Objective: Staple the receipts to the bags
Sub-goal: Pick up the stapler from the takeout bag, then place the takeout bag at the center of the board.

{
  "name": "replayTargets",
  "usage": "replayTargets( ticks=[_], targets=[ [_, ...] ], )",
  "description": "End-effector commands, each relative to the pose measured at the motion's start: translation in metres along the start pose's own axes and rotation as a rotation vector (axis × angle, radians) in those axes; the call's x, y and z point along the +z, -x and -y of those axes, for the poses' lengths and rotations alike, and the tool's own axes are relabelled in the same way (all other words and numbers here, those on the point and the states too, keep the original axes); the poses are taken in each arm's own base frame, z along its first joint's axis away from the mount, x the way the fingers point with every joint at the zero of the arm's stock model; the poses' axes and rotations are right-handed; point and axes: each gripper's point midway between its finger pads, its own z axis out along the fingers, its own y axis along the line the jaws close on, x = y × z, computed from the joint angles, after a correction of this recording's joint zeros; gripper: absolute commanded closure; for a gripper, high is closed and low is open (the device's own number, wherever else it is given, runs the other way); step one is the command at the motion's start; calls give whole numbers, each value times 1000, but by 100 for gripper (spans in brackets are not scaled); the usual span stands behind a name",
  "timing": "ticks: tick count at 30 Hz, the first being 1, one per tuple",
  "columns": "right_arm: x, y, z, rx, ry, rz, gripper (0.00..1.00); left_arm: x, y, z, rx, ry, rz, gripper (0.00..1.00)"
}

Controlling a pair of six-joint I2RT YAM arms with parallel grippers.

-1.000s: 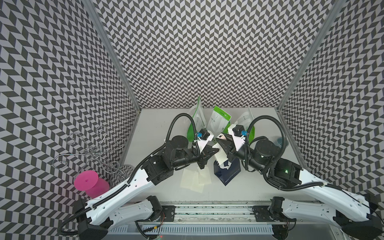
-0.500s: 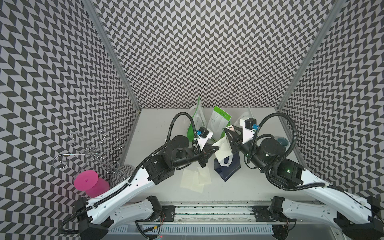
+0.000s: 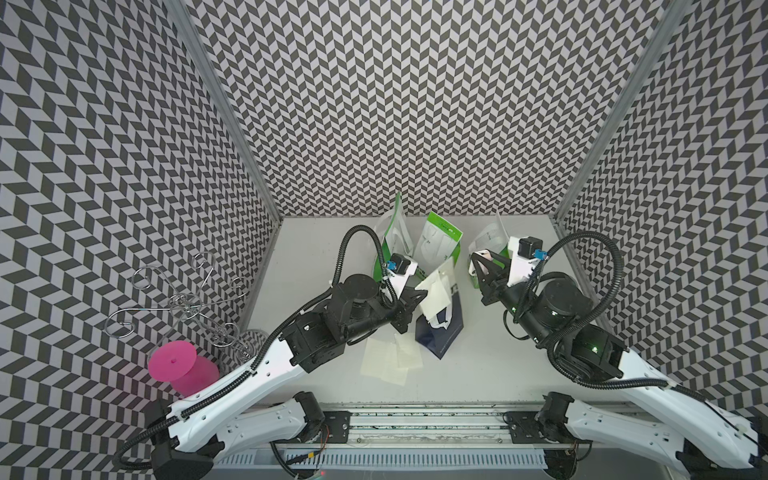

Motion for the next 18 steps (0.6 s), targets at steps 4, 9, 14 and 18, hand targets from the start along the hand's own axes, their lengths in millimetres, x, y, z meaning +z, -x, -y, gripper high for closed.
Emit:
replayTargets(
  ticks=[4, 9, 14, 18],
  targets=[
    [-5, -6, 10, 34, -18, 10, 100, -47, -3, -37, -116, 224, -32, 100],
    [-6, -12, 9, 38, 6, 3, 100, -81, 1, -69, -122, 400, 17, 100],
    [-4, -21, 8, 40, 16, -9, 100, -88, 7, -116, -80, 608, 4, 100],
    [-4, -22, 8, 41, 23, -5, 100, -99, 16, -160, -84, 737, 37, 100]
  ],
)
